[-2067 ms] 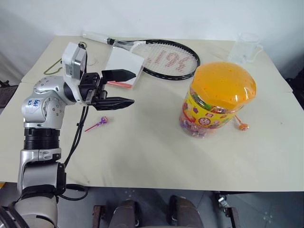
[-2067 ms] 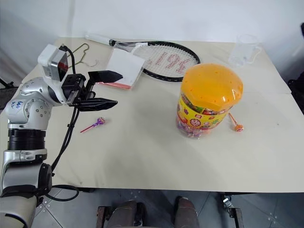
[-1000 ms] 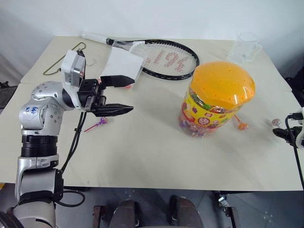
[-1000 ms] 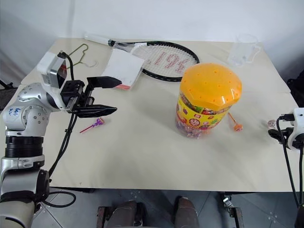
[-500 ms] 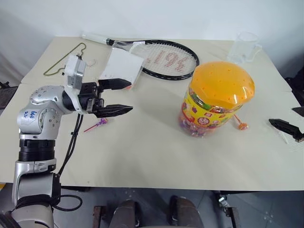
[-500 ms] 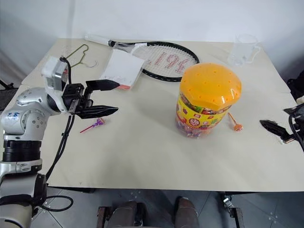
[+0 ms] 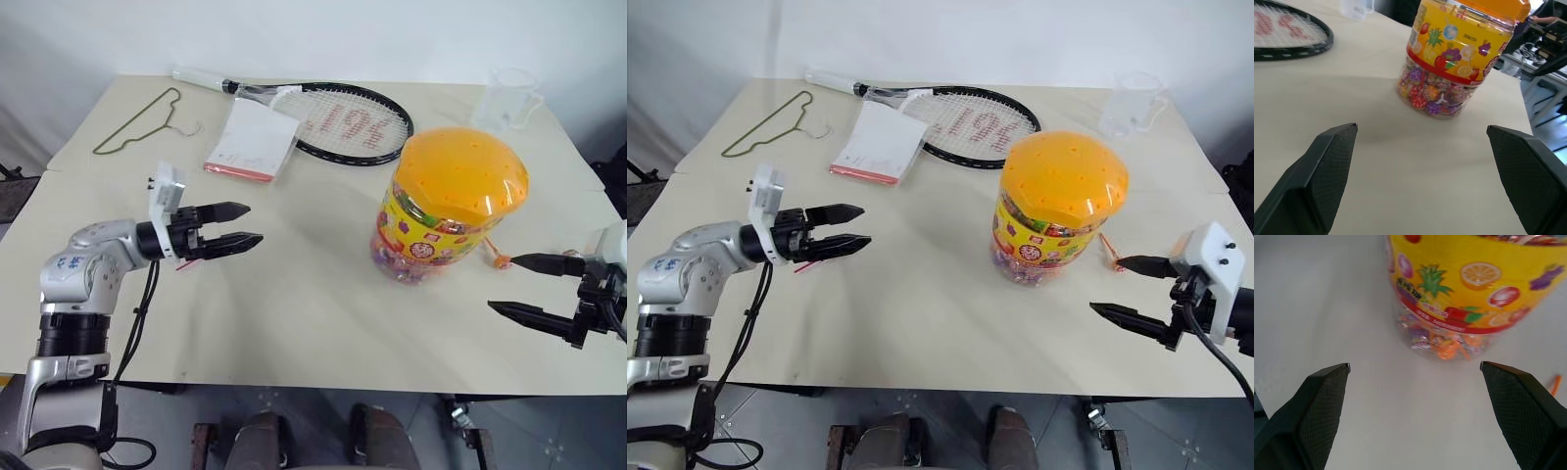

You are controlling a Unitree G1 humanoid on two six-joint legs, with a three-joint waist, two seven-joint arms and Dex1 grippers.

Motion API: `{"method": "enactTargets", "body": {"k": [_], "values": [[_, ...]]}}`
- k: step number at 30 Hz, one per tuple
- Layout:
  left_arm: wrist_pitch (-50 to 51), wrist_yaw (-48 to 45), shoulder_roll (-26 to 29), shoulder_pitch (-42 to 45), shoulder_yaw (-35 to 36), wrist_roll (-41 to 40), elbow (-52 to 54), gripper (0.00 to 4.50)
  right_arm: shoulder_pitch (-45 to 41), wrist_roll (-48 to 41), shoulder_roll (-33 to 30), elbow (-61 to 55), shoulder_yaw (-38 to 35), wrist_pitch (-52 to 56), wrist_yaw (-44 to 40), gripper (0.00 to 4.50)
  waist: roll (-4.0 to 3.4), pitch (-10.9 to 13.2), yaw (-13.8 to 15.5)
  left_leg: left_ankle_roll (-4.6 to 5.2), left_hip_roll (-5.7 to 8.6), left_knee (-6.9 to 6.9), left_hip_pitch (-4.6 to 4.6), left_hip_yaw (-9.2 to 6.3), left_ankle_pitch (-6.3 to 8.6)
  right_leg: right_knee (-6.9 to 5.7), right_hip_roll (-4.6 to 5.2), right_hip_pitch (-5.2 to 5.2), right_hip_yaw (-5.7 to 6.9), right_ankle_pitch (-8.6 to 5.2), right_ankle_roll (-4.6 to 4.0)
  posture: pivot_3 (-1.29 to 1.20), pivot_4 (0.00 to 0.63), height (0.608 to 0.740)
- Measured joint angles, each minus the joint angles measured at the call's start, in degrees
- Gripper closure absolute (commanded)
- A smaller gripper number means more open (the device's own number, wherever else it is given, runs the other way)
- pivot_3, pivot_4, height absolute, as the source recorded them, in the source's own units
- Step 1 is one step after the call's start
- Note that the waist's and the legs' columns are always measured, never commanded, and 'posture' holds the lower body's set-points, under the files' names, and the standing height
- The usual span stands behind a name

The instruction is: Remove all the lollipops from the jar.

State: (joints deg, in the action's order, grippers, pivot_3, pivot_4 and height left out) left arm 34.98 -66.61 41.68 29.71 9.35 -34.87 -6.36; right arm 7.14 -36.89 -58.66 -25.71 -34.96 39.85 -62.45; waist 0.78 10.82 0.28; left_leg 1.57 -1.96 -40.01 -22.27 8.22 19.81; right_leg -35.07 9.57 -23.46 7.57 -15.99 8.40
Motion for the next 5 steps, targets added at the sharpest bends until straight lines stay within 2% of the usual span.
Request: {"method": "enactTargets", "body": {"k": [5], "values": [[0.2, -1.0, 1.8, -6.0, 3.0, -1.5, 4.5, 0.00, 1.2, 0.2, 3.7, 0.0, 1.3, -0.8, 2.1, 0.04, 0.00, 0.0, 0.2, 0.00, 0.00, -0.03, 0.00, 0.00, 0.00, -0.01, 0.00, 0.02, -0.02, 0.00, 0.00, 0.00, 0.150, 0.740]]}}
